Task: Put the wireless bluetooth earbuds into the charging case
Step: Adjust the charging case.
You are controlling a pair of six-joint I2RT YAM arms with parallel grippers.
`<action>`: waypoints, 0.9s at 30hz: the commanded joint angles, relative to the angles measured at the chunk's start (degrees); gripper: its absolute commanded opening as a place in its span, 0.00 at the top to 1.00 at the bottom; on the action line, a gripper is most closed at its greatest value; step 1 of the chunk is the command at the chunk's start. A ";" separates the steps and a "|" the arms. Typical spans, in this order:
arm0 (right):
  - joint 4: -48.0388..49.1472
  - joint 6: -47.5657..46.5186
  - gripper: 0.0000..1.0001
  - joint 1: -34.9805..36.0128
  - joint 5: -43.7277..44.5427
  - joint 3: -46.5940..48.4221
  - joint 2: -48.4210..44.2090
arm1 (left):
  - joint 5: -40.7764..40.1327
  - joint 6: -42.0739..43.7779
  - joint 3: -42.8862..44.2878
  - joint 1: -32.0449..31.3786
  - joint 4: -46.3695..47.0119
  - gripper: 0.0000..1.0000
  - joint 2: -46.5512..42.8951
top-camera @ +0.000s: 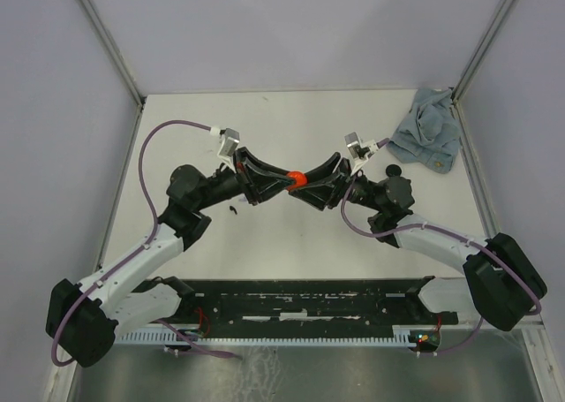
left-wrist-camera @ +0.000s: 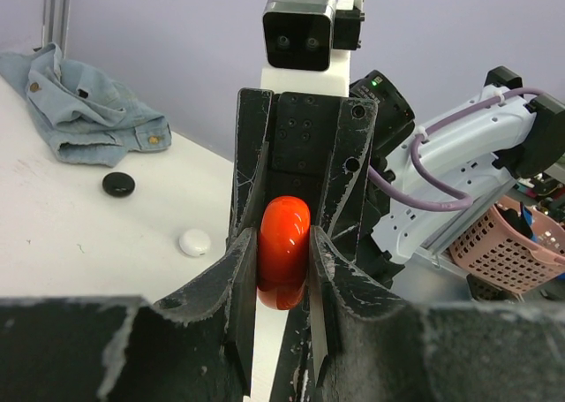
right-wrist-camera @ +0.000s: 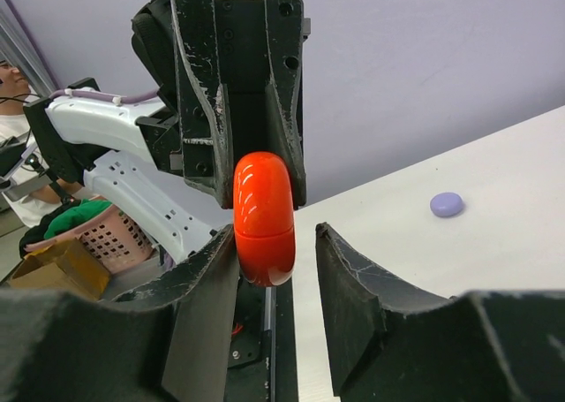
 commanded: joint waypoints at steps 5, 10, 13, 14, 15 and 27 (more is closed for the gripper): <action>5.53 0.14 0.52 0.20 0.32 1.97 0.12 | 1.63 2.46 0.49 -0.50 -0.12 0.84 -0.85; 6.15 -0.60 0.63 0.18 -0.91 1.73 -0.09 | 1.64 3.44 0.79 -0.48 -1.82 0.80 -1.37; 5.64 -1.72 0.72 0.18 -1.38 1.32 -0.51 | 1.03 4.33 1.33 -0.47 -3.65 0.71 -2.10; 5.18 -2.26 0.75 0.14 -1.45 1.22 -0.65 | 0.69 4.68 1.43 -0.47 -4.14 0.70 -2.48; 4.58 -2.90 0.75 0.20 -1.66 1.13 -0.82 | 0.30 5.08 1.57 -0.47 -4.67 0.70 -2.82; 4.06 -3.43 0.53 0.25 -3.08 0.96 -0.57 | -0.43 5.07 1.11 -0.54 -3.37 0.82 -3.99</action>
